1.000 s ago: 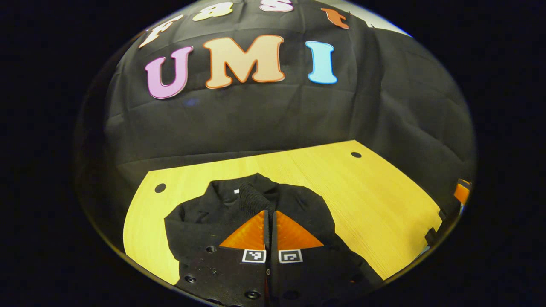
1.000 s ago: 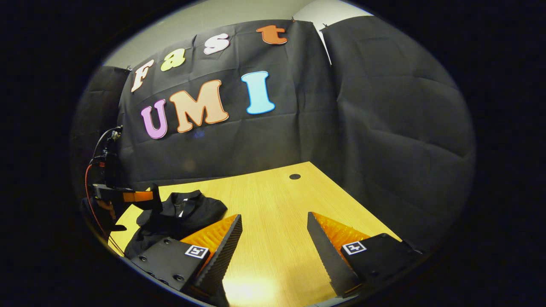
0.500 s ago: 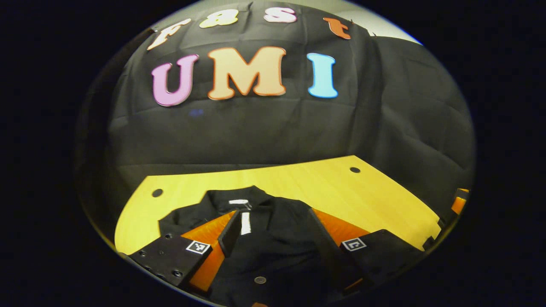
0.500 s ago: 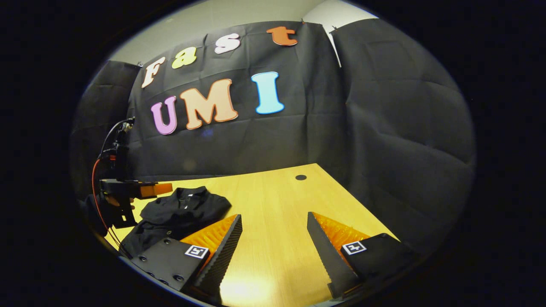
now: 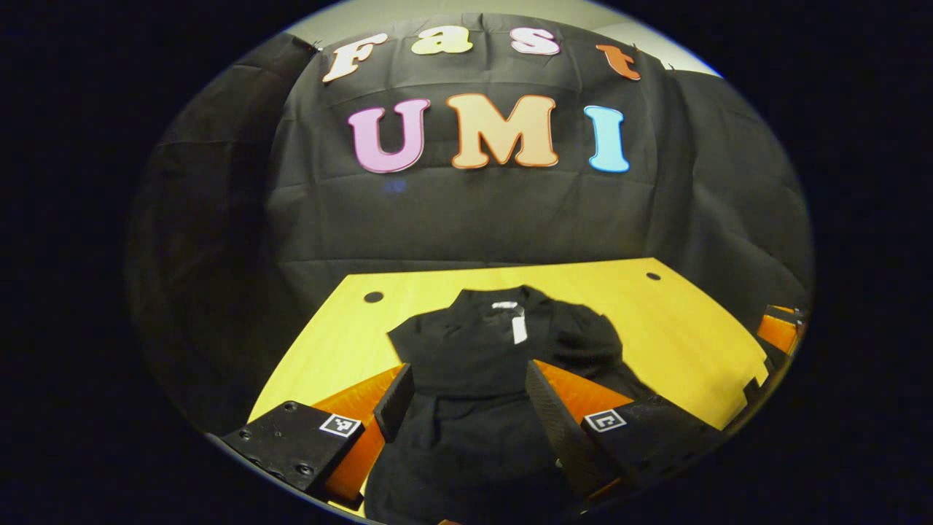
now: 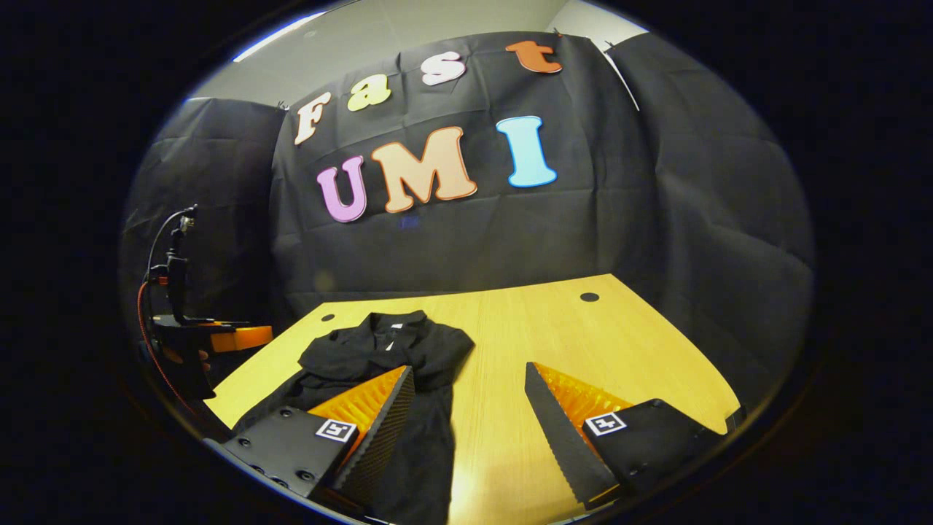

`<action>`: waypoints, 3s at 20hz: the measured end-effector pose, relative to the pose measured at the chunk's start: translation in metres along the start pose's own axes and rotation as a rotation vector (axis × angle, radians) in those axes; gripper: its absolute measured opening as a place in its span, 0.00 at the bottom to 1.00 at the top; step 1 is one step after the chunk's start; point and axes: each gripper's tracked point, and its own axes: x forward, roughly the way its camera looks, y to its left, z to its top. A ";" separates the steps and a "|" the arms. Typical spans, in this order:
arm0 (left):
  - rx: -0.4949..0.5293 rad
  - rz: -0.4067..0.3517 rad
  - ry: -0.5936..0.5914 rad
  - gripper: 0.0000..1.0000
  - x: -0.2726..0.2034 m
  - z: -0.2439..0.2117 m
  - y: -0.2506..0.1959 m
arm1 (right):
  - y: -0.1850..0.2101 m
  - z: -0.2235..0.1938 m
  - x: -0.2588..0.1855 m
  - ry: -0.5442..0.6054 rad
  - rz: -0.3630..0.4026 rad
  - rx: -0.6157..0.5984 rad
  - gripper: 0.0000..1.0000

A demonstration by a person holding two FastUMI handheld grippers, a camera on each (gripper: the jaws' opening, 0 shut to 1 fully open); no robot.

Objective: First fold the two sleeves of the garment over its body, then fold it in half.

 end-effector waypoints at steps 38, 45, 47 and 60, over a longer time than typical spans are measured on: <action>-0.152 -0.117 0.256 0.00 -0.064 -0.225 0.069 | 0.062 -0.243 -0.013 0.489 -0.079 -0.084 0.04; -0.243 -0.108 0.328 0.00 -0.067 -0.208 0.062 | 0.064 -0.218 -0.016 0.460 0.006 -0.062 0.02; -0.259 -0.104 0.288 0.00 -0.067 -0.179 0.059 | 0.062 -0.198 -0.014 0.437 0.044 -0.057 0.03; -0.296 -0.116 0.040 0.00 -0.023 -0.027 0.056 | 0.085 -0.033 0.039 0.125 0.131 -0.093 0.02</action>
